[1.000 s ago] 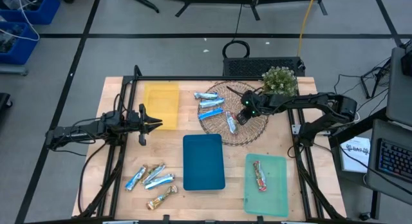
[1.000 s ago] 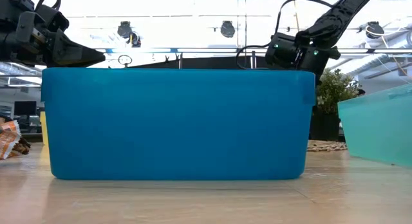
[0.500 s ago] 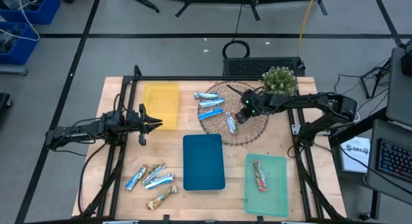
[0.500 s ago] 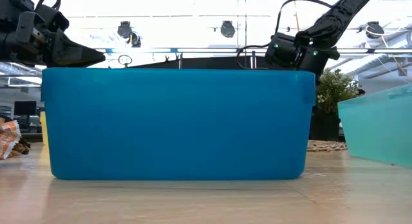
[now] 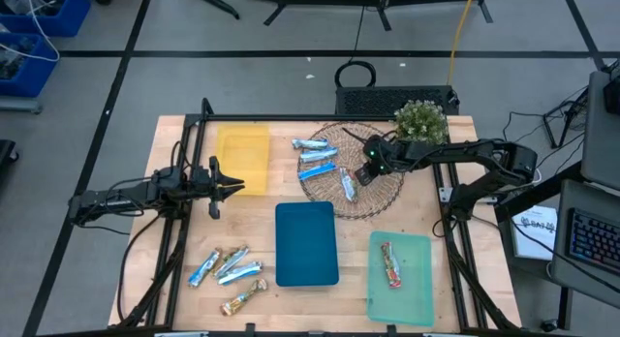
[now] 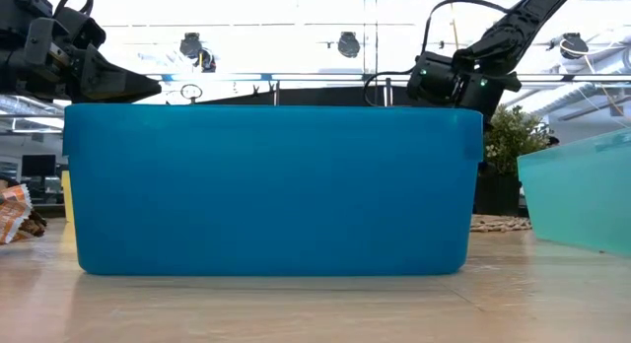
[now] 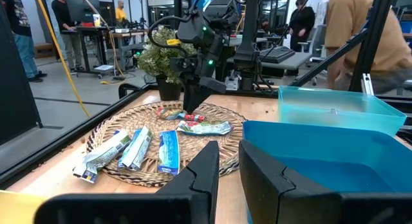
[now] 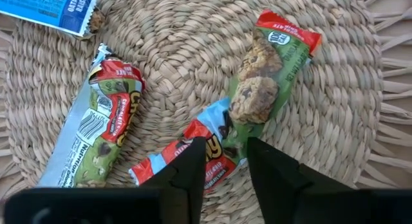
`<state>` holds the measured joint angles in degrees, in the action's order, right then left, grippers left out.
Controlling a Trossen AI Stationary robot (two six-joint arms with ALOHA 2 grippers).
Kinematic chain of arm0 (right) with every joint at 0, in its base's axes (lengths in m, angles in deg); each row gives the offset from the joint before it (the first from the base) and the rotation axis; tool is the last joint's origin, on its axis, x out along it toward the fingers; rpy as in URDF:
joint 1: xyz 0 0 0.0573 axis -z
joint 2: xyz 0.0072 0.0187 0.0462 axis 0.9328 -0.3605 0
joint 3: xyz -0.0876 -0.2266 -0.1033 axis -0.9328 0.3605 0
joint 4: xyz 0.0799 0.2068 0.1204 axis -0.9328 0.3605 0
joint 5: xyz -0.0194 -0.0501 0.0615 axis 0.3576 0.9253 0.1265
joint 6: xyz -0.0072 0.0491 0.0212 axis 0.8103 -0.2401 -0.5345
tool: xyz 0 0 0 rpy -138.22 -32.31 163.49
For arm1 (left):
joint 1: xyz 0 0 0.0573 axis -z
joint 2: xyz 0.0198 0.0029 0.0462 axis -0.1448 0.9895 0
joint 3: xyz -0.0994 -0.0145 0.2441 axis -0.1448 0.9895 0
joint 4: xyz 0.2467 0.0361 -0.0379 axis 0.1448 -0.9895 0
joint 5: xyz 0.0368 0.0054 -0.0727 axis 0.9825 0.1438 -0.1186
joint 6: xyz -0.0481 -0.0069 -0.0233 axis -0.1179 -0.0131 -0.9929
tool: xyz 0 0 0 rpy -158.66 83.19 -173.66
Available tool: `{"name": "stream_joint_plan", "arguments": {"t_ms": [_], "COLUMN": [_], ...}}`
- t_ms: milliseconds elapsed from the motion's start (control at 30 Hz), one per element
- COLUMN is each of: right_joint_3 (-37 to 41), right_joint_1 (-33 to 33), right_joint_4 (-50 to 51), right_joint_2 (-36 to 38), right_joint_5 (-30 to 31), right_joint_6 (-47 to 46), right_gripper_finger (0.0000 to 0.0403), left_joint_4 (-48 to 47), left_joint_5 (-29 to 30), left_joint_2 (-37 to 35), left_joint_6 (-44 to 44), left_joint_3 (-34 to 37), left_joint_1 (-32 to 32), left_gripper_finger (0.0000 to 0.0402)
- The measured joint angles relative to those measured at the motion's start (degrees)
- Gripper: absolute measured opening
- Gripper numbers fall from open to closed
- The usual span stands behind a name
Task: Pick and place Granola Bars by type
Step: Put the red granola bar into the green bin
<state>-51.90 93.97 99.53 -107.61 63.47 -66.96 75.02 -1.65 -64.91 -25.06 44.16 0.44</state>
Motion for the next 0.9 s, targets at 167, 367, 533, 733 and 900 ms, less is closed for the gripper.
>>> {"name": "stream_joint_plan", "arguments": {"t_ms": [167,367,533,733,900], "right_joint_3": [0.0,0.0,0.0,0.01,0.02], "right_joint_1": [0.0,0.0,-0.11,-1.23,-2.53], "right_joint_4": [0.02,0.04,0.01,-0.55,-0.33], "right_joint_2": [0.0,0.0,0.0,2.15,6.66], "right_joint_5": [-0.07,-0.11,1.44,2.92,3.05], "right_joint_6": [0.96,2.83,5.71,7.51,8.6], "right_gripper_finger": [0.0039,0.0005,0.0001,0.0,0.0], "left_joint_4": [0.0,0.0,0.0,0.0,0.0], "left_joint_5": [0.0,0.0,0.0,0.0,0.0], "left_joint_2": [0.02,0.0,0.0,0.01,0.0], "left_joint_6": [0.01,0.01,-0.01,-0.01,0.01], "left_joint_3": [0.0,0.0,0.0,0.0,0.01], "left_joint_1": [-0.01,-0.02,0.0,-0.02,0.0], "left_gripper_finger": [0.0067,0.0067,0.0067,0.0067,0.0067]}}
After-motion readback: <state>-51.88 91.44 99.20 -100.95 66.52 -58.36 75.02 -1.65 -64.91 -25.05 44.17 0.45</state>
